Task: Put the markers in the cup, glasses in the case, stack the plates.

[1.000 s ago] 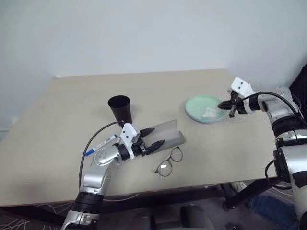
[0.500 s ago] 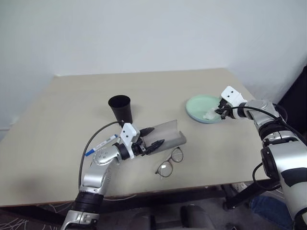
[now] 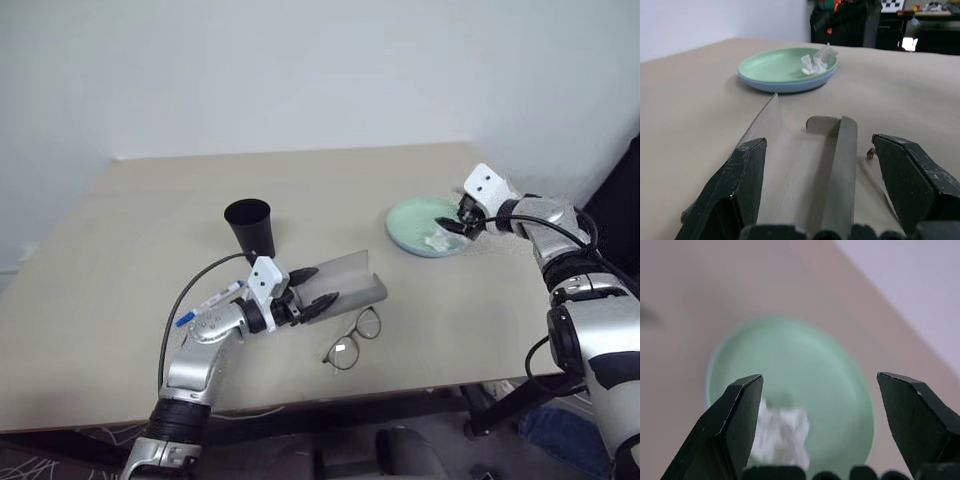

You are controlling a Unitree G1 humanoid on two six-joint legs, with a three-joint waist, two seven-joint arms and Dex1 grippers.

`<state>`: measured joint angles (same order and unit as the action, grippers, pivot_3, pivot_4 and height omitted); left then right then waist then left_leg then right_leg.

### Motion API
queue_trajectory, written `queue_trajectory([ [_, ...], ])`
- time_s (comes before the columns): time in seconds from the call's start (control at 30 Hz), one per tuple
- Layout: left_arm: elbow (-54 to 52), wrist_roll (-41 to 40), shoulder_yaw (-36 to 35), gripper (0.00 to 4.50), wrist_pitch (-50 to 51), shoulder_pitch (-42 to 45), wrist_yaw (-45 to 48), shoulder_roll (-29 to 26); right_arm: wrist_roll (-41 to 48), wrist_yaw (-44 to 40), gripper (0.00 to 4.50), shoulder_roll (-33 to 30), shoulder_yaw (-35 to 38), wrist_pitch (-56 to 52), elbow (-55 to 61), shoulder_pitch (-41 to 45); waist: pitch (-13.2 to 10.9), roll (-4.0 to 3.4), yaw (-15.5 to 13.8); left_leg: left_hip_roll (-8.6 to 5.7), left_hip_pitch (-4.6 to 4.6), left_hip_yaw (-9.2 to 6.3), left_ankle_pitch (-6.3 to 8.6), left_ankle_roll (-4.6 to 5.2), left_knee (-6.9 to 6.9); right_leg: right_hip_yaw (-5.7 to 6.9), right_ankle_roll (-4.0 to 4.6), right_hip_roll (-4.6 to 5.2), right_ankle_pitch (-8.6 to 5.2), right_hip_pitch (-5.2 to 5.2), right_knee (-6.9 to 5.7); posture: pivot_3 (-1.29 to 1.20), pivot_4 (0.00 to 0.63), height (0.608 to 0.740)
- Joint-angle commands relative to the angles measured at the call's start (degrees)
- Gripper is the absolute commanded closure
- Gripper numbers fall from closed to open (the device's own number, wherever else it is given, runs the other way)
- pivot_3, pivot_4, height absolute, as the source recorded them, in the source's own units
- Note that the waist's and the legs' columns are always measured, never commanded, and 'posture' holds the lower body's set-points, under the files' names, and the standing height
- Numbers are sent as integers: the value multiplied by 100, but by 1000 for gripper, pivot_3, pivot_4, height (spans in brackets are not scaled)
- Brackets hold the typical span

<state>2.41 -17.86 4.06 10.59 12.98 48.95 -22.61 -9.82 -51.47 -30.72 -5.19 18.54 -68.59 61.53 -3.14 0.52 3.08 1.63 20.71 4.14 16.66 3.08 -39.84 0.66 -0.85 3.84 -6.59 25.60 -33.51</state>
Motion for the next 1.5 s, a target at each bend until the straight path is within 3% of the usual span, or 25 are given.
queue_trajectory([
  [0.03,-104,-30,-62,927,45,220,77,-113,596,-998,558,-53,252,20,548,-271,0,0,-13,0,-1,-1,0,0,0,1,0,0,0,-3,2,0,0,740],
  [0.2,-53,-63,-48,927,219,322,208,-249,1599,-2585,558,-181,384,-1012,2357,-1462,0,2,-13,-4,2,-6,1,2,2,1,-1,4,0,-6,9,0,0,740],
  [0.37,-107,-188,-12,927,664,415,396,-362,2330,-2958,558,-381,558,-1876,4004,-2695,-1,1,-27,-3,1,-5,2,0,4,2,-3,5,-1,-3,5,0,0,740],
  [0.57,-399,-418,172,927,1535,572,849,-635,2550,-2519,558,-401,735,-2144,4676,-3359,-3,5,-10,5,-11,-5,15,-27,2,3,-3,6,-2,-3,4,0,0,740],
  [0.93,-645,-656,601,927,2454,880,1704,-1107,2569,-1961,558,-221,694,-2079,5018,-3668,-5,11,-14,3,-3,-4,17,-29,2,3,-3,4,-2,4,6,0,0,740],
  [1.5,-338,-415,1372,927,2712,1127,1944,-935,2537,-1577,558,-36,635,-1844,5079,-3861,-7,15,-26,4,-2,-6,5,-8,2,1,-3,4,-3,5,8,0,0,740],
])
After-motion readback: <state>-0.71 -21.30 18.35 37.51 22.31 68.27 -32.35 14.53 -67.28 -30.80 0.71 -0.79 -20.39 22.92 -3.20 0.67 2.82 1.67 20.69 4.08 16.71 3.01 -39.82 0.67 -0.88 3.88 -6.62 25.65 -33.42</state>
